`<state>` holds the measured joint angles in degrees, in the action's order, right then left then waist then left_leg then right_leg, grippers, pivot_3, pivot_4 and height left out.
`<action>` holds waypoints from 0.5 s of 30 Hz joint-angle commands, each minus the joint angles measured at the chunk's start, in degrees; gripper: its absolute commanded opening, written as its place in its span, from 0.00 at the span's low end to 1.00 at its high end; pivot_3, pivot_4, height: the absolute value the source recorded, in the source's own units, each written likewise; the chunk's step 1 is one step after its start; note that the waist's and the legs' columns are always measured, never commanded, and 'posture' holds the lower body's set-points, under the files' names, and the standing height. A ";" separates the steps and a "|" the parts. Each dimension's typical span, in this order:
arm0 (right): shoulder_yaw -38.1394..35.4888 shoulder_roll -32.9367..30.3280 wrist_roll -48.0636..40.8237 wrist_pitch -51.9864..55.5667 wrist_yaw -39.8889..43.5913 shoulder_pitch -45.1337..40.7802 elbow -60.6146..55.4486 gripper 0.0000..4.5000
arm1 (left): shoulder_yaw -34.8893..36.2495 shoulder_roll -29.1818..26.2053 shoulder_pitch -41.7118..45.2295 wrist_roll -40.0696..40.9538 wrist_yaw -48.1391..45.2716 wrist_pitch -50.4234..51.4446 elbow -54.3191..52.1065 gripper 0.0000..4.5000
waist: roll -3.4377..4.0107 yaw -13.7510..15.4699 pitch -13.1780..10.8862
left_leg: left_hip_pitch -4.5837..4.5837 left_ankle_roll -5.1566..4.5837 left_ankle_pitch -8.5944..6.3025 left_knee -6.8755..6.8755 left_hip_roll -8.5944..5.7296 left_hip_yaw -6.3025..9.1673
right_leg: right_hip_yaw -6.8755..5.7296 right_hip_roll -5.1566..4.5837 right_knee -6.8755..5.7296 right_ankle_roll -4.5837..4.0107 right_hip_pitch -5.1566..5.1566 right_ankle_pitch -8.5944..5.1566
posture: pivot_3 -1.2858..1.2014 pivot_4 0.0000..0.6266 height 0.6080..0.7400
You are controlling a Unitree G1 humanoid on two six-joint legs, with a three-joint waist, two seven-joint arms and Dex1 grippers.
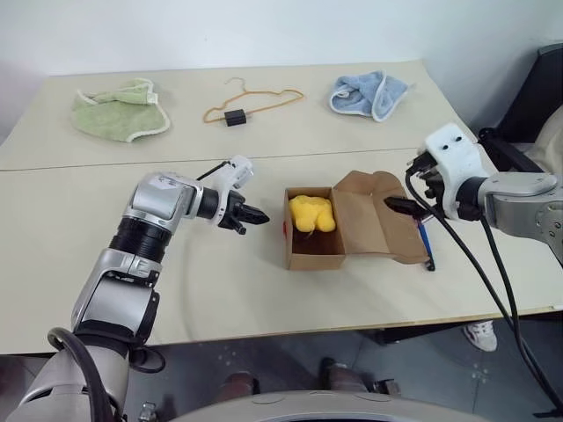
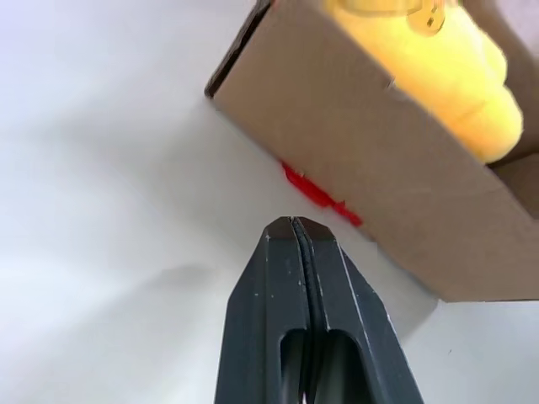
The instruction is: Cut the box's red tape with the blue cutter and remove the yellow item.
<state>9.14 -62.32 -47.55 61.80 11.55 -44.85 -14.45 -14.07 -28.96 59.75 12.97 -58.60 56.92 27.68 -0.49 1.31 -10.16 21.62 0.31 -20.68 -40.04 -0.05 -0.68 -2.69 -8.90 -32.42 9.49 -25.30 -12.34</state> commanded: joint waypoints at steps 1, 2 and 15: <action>-4.42 -2.79 5.93 -7.67 8.09 1.50 -3.77 0.99 | 1.82 -1.08 3.23 0.61 -1.31 -1.25 -0.24 0.00 | 0.00 0.01 0.00 | 0.00 0.00 0.00 0.00 0.00 0.00 | 0.00 0.00 0.00 0.00 0.00 0.00 | 0.52 0.24 1.00; -6.79 -3.46 4.59 -8.39 11.73 2.97 -5.10 0.99 | 2.32 -0.23 4.54 1.02 -1.31 -1.40 0.78 0.00 | -0.02 0.18 -0.01 | 0.00 0.00 0.00 0.00 0.00 -0.01 | 0.00 0.00 0.00 0.00 0.00 0.00 | 0.52 0.24 1.00; -35.82 -4.55 1.40 -15.29 35.75 32.03 -19.12 1.00 | -8.21 10.36 15.83 -5.32 -11.81 -19.11 7.14 0.65 | -0.13 0.51 -0.07 | -0.14 -0.03 -0.04 -0.03 0.00 -0.08 | -0.10 -0.01 0.21 0.10 0.24 0.05 | 0.52 0.24 1.00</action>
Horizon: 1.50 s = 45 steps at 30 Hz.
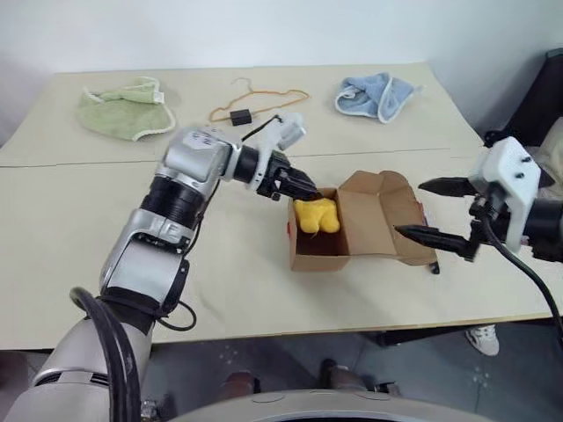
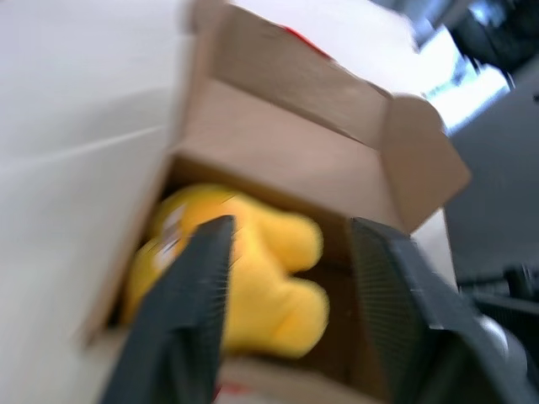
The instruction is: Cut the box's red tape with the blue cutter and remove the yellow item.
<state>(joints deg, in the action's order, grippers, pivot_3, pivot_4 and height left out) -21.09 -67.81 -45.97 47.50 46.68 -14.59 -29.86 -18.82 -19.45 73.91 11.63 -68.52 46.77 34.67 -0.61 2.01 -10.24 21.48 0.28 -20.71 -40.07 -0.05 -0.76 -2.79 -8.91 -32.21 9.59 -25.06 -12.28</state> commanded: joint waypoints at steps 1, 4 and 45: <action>-7.29 1.52 -0.17 -0.49 0.30 3.39 -4.84 1.00 | -5.96 1.04 1.48 -6.40 -2.60 -13.29 -0.12 0.72 | 0.00 -0.31 0.00 | -0.01 0.00 0.00 0.01 0.00 0.01 | 0.00 0.00 -0.01 0.00 0.01 0.00 | 0.52 0.24 1.00; -15.08 4.26 -0.70 1.61 -0.23 9.86 -9.00 1.00 | -13.08 1.84 1.10 -14.51 -2.10 -25.08 0.74 0.91 | -0.01 -0.26 0.00 | -0.03 0.01 0.00 0.02 0.01 0.02 | 0.01 0.00 -0.03 0.00 0.01 0.00 | 0.52 0.24 1.00; -19.88 3.88 0.30 -2.01 0.21 13.04 -6.21 1.00 | 12.77 7.09 4.76 -4.47 5.87 -0.27 -0.12 0.01 | -0.01 0.68 -0.01 | -0.30 -0.08 -0.06 -0.06 0.00 0.10 | 0.00 0.00 0.06 0.06 0.43 0.06 | 0.52 0.24 1.00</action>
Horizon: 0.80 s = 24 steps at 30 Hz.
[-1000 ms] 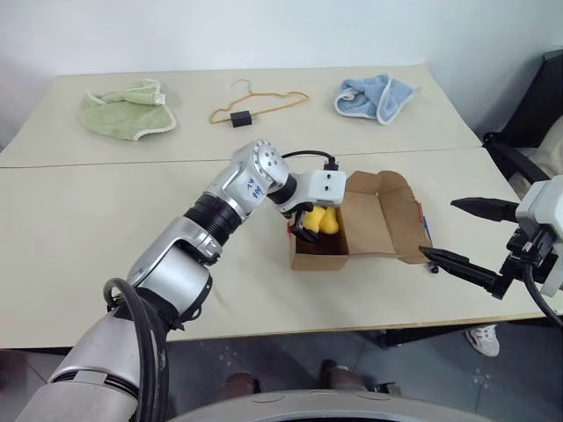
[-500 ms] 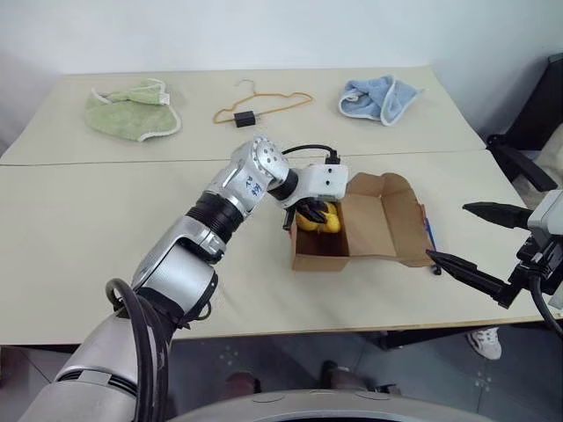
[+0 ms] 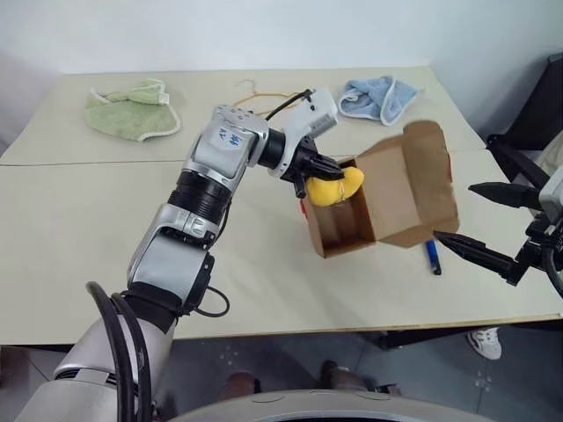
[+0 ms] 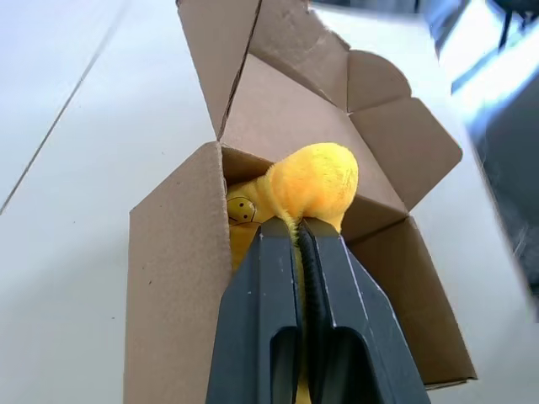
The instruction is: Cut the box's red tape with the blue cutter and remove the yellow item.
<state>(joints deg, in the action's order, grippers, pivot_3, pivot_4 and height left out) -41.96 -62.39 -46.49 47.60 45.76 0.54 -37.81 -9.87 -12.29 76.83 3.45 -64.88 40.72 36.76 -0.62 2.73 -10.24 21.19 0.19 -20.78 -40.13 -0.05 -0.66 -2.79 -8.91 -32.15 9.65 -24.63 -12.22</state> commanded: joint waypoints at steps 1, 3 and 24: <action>1.89 -1.94 1.10 -2.53 1.51 -2.99 2.75 1.00 | 5.22 -0.20 2.35 5.15 2.88 8.95 -1.84 0.01 | 0.00 -0.09 0.00 | -0.02 0.01 0.00 0.00 0.00 -0.01 | 0.00 0.00 0.00 0.00 0.00 0.00 | 0.52 0.24 1.00; 3.34 -2.47 1.68 -3.29 2.25 -4.50 4.29 1.00 | 7.40 -0.59 3.23 7.46 4.04 14.62 -1.18 0.01 | 0.00 -0.15 0.00 | -0.01 0.01 0.01 0.00 0.00 -0.01 | 0.00 0.00 0.00 0.01 0.00 0.00 | 0.52 0.24 1.00; 11.88 -3.76 5.42 -6.37 7.35 -13.15 11.64 1.00 | -1.92 -11.05 -11.78 7.74 2.20 0.77 -22.07 0.01 | 0.08 -1.29 0.05 | -0.03 0.09 0.03 0.01 0.01 -0.02 | 0.02 0.00 0.01 0.01 0.00 0.00 | 0.52 0.24 1.00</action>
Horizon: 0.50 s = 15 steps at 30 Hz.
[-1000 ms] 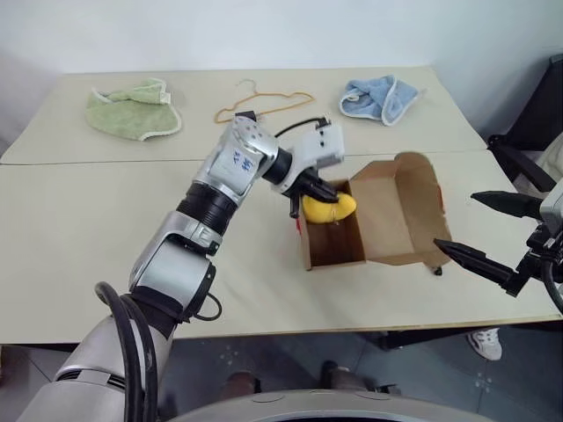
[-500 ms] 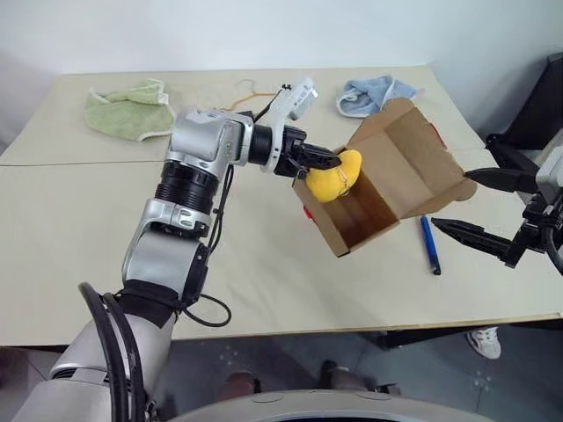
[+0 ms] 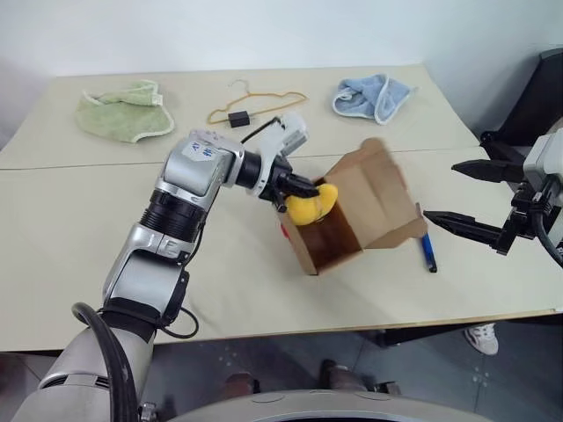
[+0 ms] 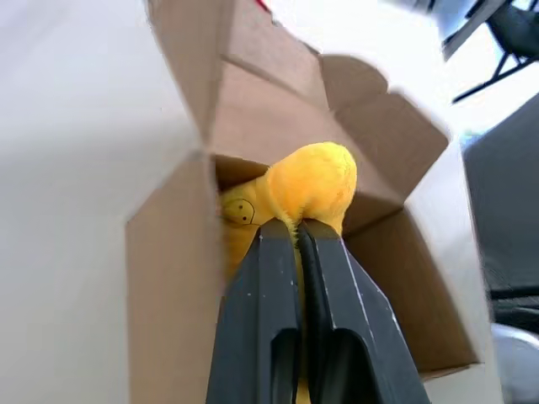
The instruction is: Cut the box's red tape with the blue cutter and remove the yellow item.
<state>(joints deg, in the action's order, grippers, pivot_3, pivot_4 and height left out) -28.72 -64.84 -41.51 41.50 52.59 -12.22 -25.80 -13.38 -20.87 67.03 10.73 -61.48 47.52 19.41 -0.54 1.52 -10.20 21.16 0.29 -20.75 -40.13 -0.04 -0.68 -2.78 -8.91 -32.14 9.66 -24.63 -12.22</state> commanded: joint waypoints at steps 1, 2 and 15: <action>-1.50 -1.33 0.44 -0.21 0.65 -0.31 -0.40 1.00 | 2.30 -2.91 -2.84 1.77 -2.36 -6.89 -6.45 0.01 | 0.01 -0.21 0.01 | -0.02 0.01 0.00 0.00 0.01 0.00 | 0.00 0.00 0.00 0.00 0.00 0.00 | 0.52 0.24 1.00; -1.49 -1.34 0.50 -0.24 0.73 -0.33 -0.29 1.00 | 3.26 -3.05 -3.48 3.83 -3.41 -5.91 -8.00 0.01 | 0.01 -0.26 0.00 | -0.04 0.01 0.01 0.00 0.01 -0.01 | 0.01 0.00 -0.01 0.00 0.00 0.00 | 0.52 0.24 1.00; 2.24 -0.69 1.92 -1.29 1.41 -3.50 1.94 1.00 | -0.70 -2.70 -0.90 4.73 -1.44 6.11 -3.78 0.01 | -0.01 -0.06 -0.01 | 0.03 -0.01 0.00 -0.11 -0.01 0.02 | 0.01 0.00 -0.06 0.04 0.02 0.02 | 0.52 0.24 1.00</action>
<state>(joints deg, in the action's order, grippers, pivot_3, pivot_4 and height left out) -25.51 -64.85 -39.72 41.12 53.73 -15.02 -23.65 -16.42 -23.64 64.20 13.86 -62.70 54.48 17.81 -0.55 1.46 -10.21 21.24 0.28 -20.75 -40.25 -0.05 -0.66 -2.77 -8.91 -32.19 9.70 -24.65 -12.19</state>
